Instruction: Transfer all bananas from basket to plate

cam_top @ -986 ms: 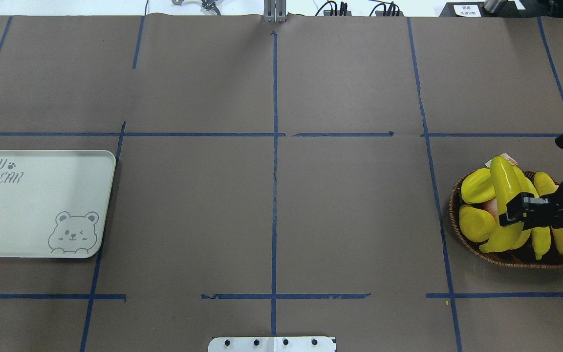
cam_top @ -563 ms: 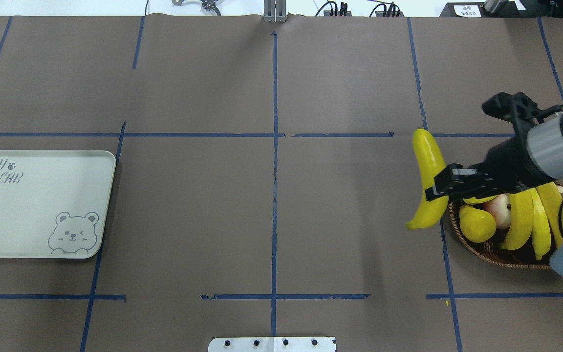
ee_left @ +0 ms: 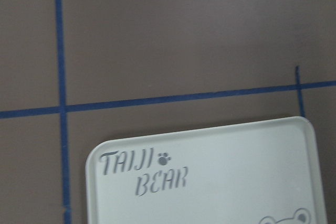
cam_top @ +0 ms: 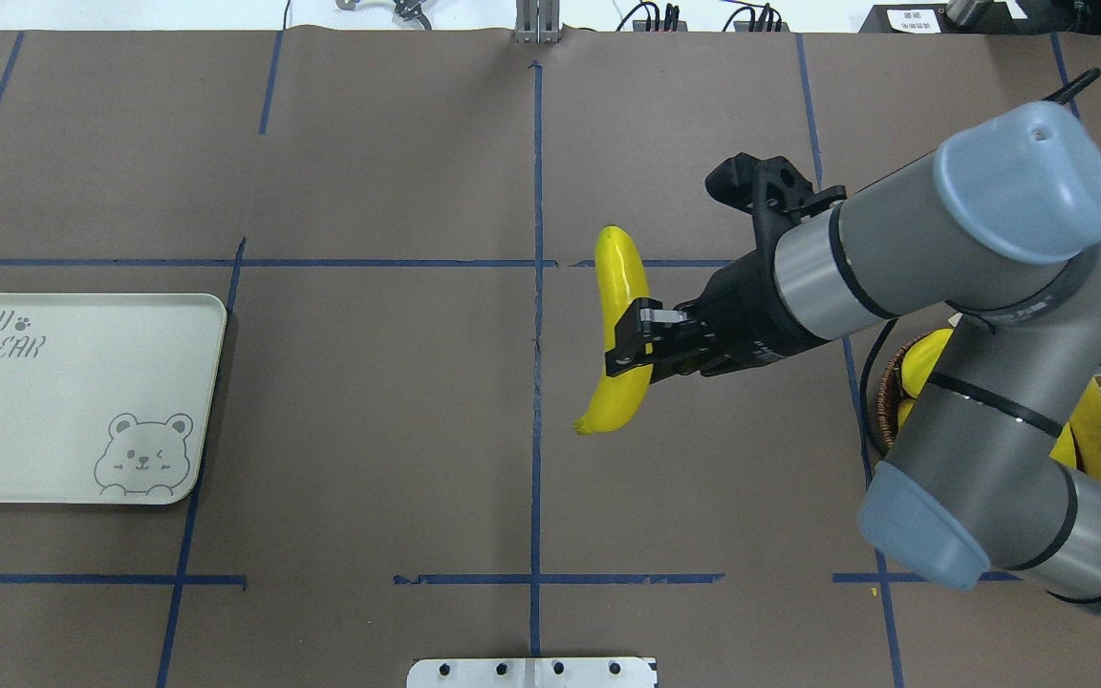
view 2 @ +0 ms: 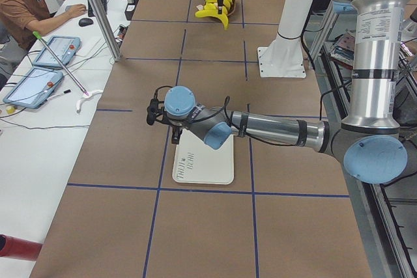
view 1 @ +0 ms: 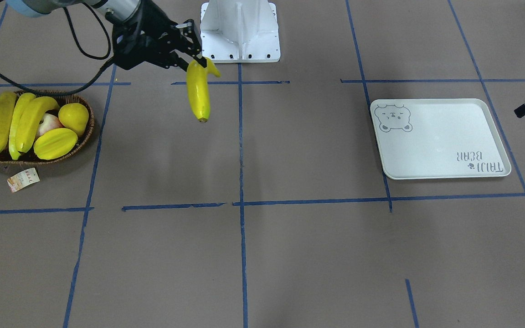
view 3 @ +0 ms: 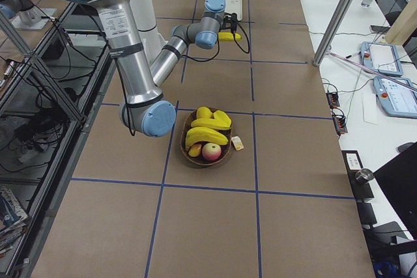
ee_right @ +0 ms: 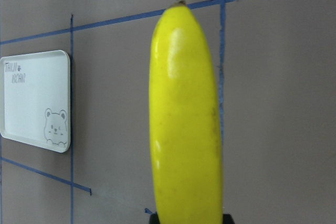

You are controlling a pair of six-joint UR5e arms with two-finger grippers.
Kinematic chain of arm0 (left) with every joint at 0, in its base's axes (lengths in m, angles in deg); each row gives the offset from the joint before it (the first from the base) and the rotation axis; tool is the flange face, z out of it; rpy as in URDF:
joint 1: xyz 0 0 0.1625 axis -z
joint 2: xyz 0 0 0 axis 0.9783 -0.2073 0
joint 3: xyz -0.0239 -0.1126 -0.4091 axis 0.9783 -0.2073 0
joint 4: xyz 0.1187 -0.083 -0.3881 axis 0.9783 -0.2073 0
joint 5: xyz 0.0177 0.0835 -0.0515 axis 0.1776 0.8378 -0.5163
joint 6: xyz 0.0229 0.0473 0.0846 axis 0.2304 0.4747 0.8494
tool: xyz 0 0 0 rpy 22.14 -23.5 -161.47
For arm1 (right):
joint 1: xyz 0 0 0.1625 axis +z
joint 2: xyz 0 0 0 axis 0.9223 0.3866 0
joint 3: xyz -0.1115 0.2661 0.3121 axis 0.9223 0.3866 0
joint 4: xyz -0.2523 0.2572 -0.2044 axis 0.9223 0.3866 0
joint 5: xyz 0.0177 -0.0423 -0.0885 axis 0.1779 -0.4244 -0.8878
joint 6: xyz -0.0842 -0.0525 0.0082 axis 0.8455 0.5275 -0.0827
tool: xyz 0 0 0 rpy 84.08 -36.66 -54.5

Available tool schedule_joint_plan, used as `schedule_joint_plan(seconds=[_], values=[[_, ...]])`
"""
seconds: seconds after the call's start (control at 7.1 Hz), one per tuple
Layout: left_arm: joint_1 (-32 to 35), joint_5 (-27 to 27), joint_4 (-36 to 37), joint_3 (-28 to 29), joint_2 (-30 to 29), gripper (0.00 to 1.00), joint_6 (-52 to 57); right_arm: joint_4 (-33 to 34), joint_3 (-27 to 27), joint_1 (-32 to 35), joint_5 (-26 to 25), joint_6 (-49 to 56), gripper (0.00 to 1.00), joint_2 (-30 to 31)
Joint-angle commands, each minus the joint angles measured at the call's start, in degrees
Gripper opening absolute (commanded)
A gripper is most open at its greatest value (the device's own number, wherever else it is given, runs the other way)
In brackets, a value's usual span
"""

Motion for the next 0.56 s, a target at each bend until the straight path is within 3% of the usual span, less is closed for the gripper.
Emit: schedule_joint_plan(seconds=[0.0, 0.14, 0.42], values=[[-6.85, 2.73, -12.70, -0.18, -9.33, 0.99, -26.22, 0.04, 0.23, -8.70, -12.05, -2.31, 0.00, -4.83], [-12.18, 8.95, -17.09, -0.18, -13.12, 0.99, -36.60, 0.12, 0.31, -11.17, -15.33, -3.01, 0.00, -5.71], [-25.46, 20.47, -22.56, -0.18, -21.47, 0.99, -58.76, 0.04, 0.40, -11.81, -15.89, -3.02, 0.00, -6.07]])
